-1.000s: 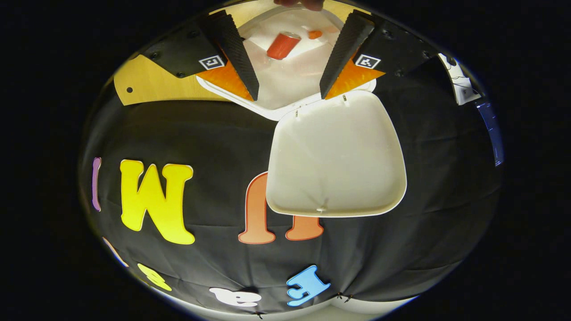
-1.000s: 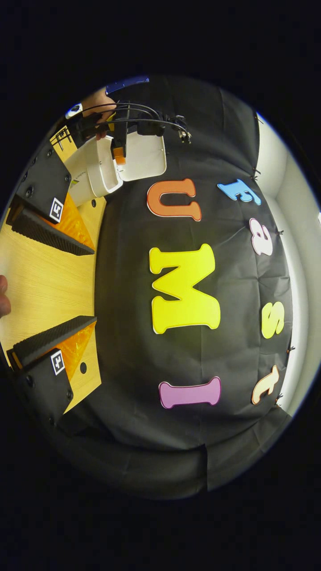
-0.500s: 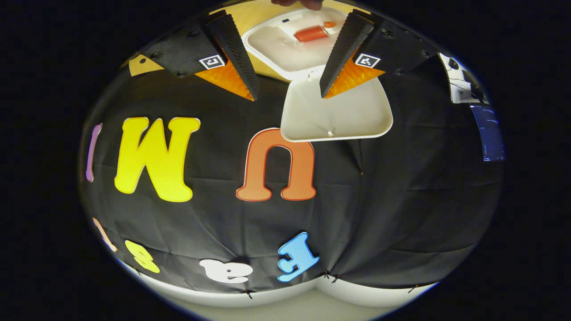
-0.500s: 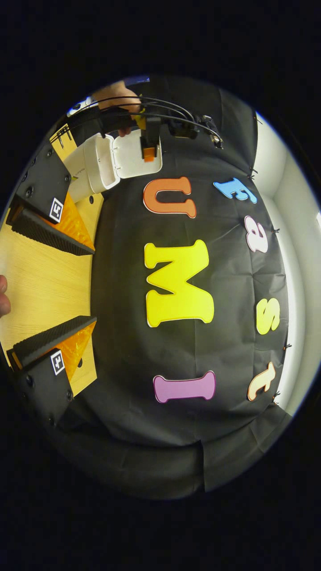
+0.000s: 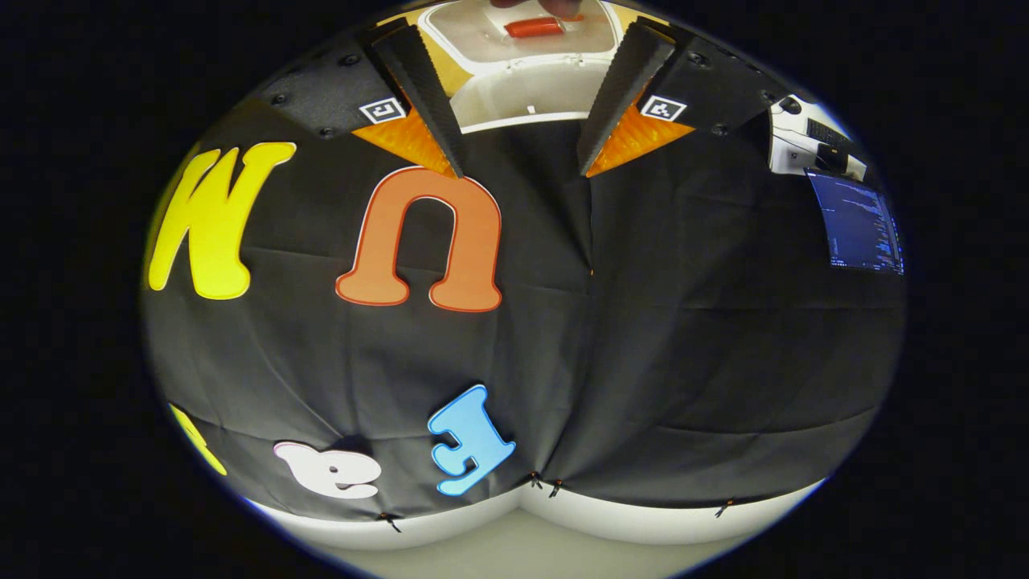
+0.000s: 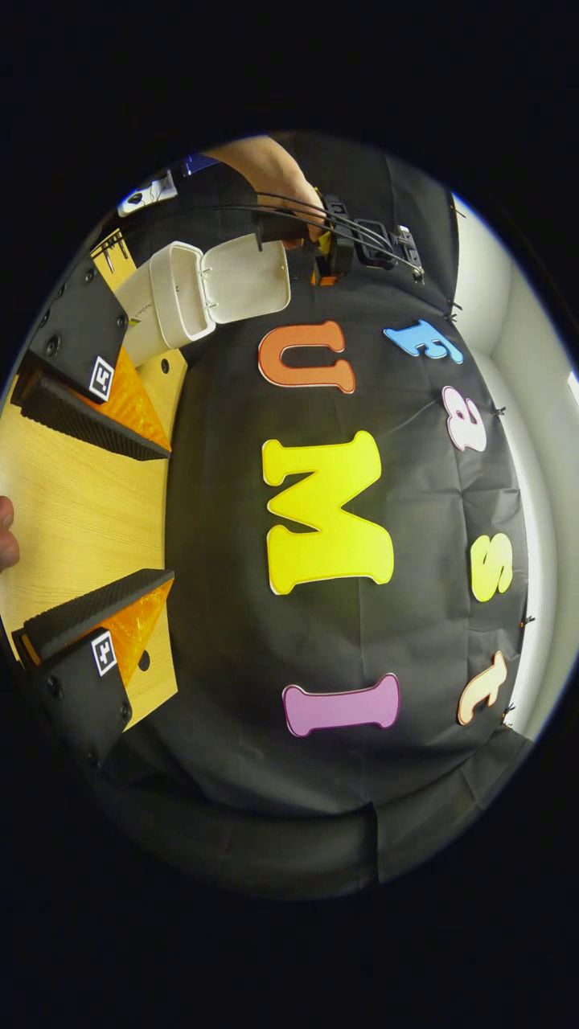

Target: Press the lid of the desktop garbage bin to open it, pick up the crumpled paper on the desktop and throw it into the bin, then pick up the pop can on the desktop and drop it into the bin, and finally close the garbage bin lid.

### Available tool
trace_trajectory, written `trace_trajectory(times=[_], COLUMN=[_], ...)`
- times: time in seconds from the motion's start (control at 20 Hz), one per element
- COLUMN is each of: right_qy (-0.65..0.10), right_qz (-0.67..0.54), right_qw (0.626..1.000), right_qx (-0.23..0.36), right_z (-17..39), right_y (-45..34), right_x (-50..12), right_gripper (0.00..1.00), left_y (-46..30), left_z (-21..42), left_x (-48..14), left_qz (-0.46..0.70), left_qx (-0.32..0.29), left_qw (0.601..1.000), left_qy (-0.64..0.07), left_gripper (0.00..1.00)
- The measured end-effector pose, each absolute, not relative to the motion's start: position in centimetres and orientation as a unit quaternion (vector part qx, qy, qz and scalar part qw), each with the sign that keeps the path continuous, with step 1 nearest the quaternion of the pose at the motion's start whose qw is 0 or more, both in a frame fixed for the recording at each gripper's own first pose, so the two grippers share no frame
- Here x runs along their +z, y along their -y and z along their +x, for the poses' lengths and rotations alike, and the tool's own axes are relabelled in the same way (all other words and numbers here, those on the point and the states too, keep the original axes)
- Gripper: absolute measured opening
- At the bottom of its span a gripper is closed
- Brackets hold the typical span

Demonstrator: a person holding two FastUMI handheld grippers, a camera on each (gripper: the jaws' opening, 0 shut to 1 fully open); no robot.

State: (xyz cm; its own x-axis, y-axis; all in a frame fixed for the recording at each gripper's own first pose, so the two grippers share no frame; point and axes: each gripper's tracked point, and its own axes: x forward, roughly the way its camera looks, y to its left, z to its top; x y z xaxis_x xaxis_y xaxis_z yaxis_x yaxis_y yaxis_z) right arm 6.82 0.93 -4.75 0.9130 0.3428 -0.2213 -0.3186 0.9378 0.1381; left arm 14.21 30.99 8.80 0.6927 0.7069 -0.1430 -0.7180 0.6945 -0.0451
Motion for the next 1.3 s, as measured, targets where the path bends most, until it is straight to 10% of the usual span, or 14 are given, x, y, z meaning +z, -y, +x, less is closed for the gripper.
trace_trajectory(times=[1.3], right_qy=[-0.118], right_qz=[0.028], right_qw=[0.973], right_qx=[0.196], right_z=[5.4], right_y=[1.6], right_x=[-5.2], right_gripper=[0.87], left_y=[-18.5], left_z=[7.2], left_x=[-10.2], left_qz=[-0.1], left_qx=[0.41], left_qw=[0.889], left_qy=[-0.177], left_gripper=[0.89])
